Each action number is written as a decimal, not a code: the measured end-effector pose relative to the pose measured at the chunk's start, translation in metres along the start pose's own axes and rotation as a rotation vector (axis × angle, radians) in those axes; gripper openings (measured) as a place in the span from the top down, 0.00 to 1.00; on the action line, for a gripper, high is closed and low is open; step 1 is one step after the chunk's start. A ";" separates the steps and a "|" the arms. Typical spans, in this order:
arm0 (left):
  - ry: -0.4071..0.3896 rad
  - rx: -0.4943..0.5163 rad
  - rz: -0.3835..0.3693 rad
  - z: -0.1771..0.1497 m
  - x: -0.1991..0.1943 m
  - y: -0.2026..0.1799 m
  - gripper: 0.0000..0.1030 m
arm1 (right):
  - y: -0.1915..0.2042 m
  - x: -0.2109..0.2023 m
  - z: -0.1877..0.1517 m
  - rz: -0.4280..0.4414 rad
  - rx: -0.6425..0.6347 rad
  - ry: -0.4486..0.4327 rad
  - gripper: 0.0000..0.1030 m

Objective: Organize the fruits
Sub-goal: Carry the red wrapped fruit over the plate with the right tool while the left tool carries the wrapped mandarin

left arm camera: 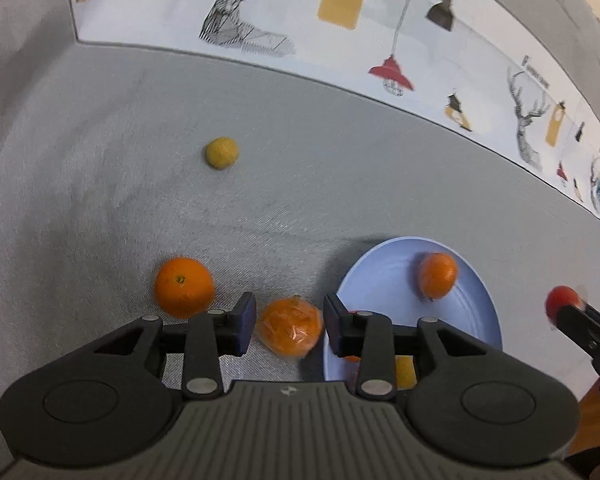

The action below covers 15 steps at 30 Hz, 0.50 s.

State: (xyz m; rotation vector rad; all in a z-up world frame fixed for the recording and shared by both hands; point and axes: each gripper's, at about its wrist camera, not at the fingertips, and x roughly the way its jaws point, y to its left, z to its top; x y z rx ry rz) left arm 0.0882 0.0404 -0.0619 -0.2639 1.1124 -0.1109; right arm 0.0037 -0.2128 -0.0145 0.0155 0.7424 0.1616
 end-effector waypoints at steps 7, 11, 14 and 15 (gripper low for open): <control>0.040 -0.065 -0.023 0.002 0.017 0.004 0.59 | 0.001 0.001 0.001 0.001 0.002 0.003 0.74; 0.052 -0.118 -0.048 0.004 0.020 0.010 0.59 | 0.003 0.004 0.001 0.004 -0.005 0.012 0.74; 0.059 -0.145 -0.069 0.005 0.019 0.014 0.65 | 0.003 0.006 0.001 0.004 -0.007 0.020 0.74; 0.046 -0.149 -0.061 0.005 0.016 0.016 0.65 | 0.003 0.007 0.000 0.002 -0.007 0.023 0.74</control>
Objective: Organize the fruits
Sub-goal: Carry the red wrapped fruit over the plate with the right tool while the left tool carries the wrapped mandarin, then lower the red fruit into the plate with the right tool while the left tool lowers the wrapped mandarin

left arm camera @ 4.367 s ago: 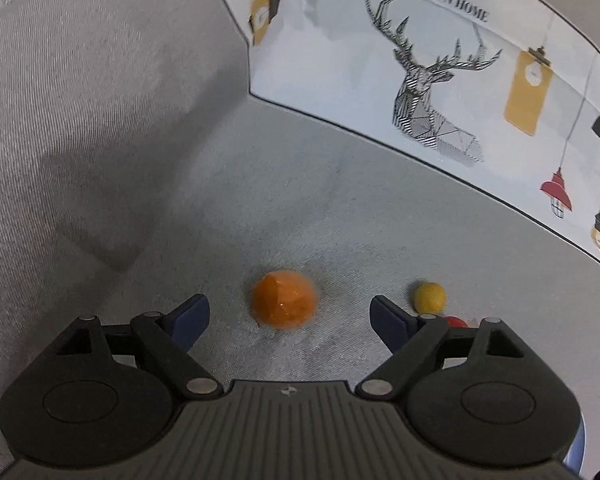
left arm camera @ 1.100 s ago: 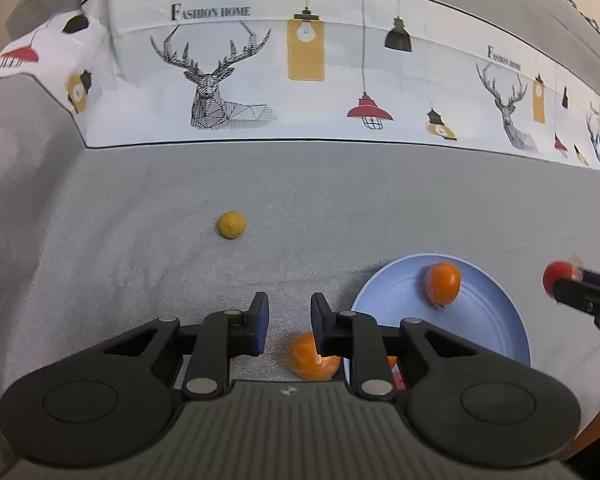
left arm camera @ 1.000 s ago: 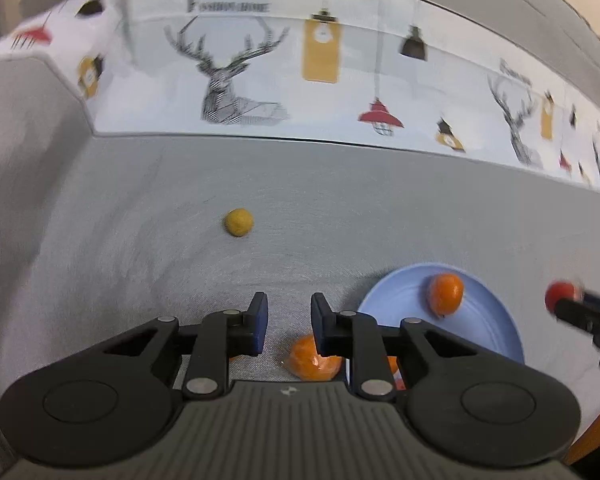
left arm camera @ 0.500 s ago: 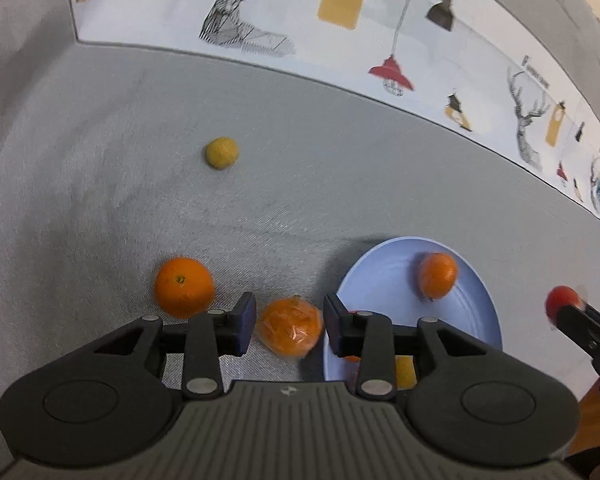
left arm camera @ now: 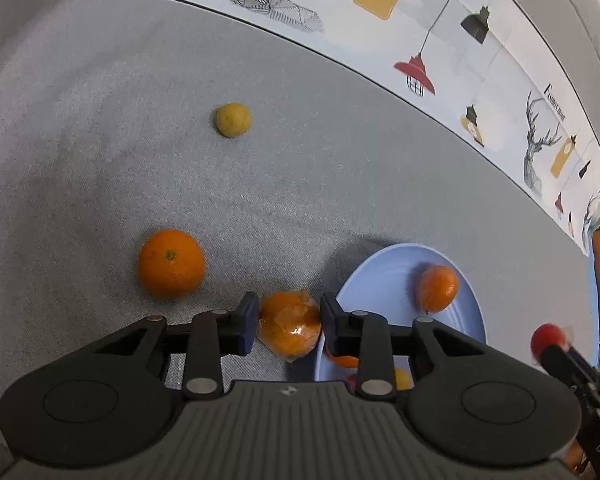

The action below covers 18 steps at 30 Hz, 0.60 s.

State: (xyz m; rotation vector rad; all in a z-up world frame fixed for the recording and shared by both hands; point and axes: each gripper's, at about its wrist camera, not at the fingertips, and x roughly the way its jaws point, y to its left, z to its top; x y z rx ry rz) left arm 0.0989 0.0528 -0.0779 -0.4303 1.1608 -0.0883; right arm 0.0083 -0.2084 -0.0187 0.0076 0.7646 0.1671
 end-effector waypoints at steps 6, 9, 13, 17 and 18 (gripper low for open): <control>-0.156 0.091 0.048 0.003 -0.028 -0.014 0.65 | 0.000 0.003 -0.002 -0.004 0.001 0.013 0.74; -0.184 0.150 0.042 -0.001 -0.034 -0.025 0.65 | 0.000 0.006 -0.002 -0.008 -0.001 0.024 0.74; -0.209 0.247 0.023 -0.009 -0.039 -0.043 0.65 | 0.002 0.008 -0.004 -0.013 -0.009 0.035 0.74; -0.243 0.370 0.008 -0.023 -0.042 -0.068 0.65 | 0.005 0.011 -0.006 -0.020 -0.016 0.047 0.74; -0.251 0.404 0.005 -0.027 -0.043 -0.074 0.65 | 0.006 0.012 -0.006 -0.021 -0.018 0.049 0.74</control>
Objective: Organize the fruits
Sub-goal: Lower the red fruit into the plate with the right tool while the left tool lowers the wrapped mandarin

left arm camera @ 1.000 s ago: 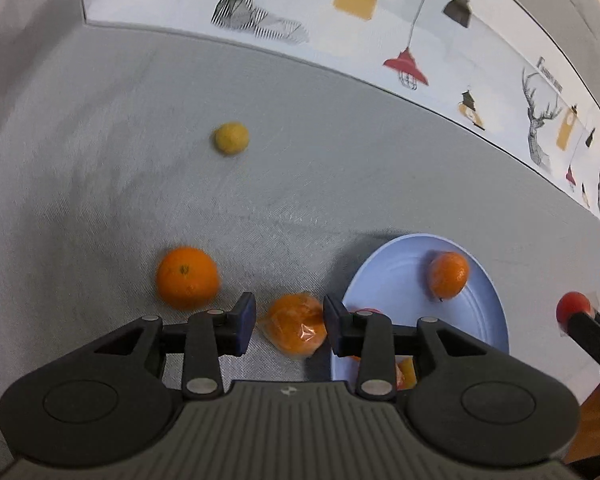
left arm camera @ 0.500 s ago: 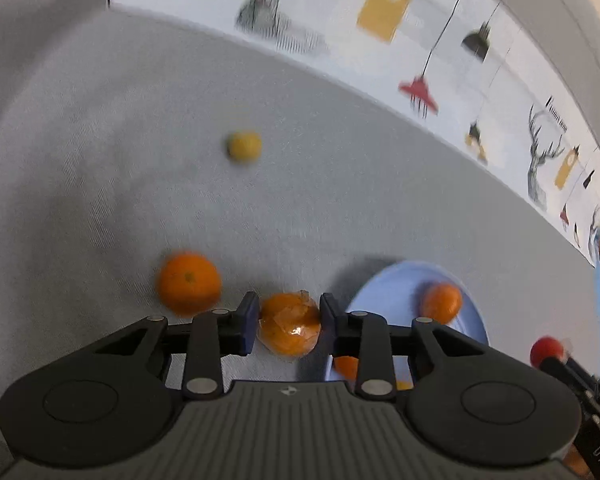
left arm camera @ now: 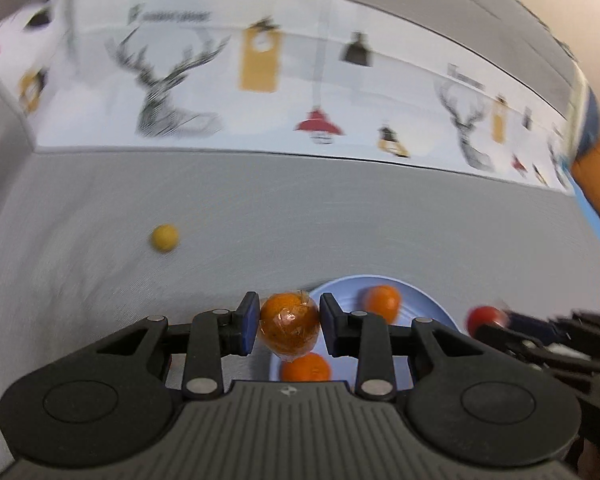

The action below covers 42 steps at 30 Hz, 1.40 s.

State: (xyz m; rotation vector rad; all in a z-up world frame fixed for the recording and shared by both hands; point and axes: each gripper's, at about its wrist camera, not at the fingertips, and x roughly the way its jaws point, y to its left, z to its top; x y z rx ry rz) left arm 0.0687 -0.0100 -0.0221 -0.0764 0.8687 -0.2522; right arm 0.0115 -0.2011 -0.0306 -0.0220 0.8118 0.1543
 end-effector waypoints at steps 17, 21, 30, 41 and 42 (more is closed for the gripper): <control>-0.008 0.181 -0.043 -0.018 0.009 -0.041 0.65 | 0.001 0.005 0.000 -0.001 -0.007 0.012 0.74; -0.007 0.179 -0.044 -0.018 0.008 -0.040 0.65 | 0.004 0.005 0.000 0.001 -0.016 0.013 0.74; -0.004 0.184 -0.043 -0.019 0.008 -0.041 0.65 | 0.005 0.006 -0.001 0.001 -0.024 0.015 0.74; -0.002 0.177 -0.043 -0.019 0.008 -0.040 0.65 | 0.008 0.007 -0.001 0.002 -0.039 0.015 0.74; -0.003 0.178 -0.043 -0.019 0.008 -0.040 0.65 | 0.008 0.007 -0.002 0.001 -0.040 0.015 0.74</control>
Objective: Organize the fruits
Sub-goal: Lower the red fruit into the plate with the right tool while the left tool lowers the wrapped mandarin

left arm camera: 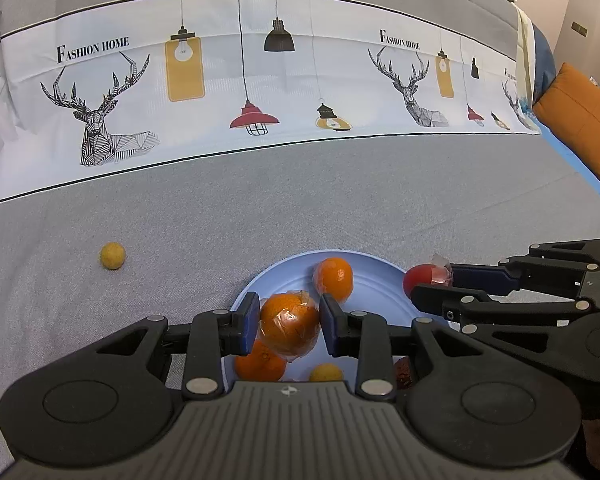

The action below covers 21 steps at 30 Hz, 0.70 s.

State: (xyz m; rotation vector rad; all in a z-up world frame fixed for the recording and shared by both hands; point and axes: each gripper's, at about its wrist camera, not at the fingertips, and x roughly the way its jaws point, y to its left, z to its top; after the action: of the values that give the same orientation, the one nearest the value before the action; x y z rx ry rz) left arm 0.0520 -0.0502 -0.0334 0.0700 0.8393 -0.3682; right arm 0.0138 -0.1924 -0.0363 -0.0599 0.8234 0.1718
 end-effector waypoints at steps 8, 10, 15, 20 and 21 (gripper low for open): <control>-0.004 0.002 -0.004 0.000 -0.001 0.000 0.65 | 0.000 0.000 0.000 0.000 -0.001 0.000 0.74; -0.004 0.001 -0.005 0.000 -0.001 0.000 0.65 | 0.000 0.000 0.000 0.000 -0.001 -0.001 0.74; -0.008 0.002 -0.008 0.000 -0.002 -0.001 0.65 | 0.000 0.000 0.001 0.000 -0.006 -0.002 0.74; -0.008 0.001 -0.010 0.000 -0.002 -0.001 0.65 | 0.001 -0.001 0.001 -0.002 -0.010 -0.004 0.74; -0.009 0.000 -0.010 0.000 -0.002 -0.001 0.65 | 0.001 -0.001 0.001 -0.002 -0.011 -0.004 0.74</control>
State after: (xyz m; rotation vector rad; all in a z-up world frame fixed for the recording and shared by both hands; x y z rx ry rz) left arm 0.0502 -0.0509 -0.0313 0.0645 0.8314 -0.3778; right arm 0.0138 -0.1916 -0.0346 -0.0709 0.8179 0.1744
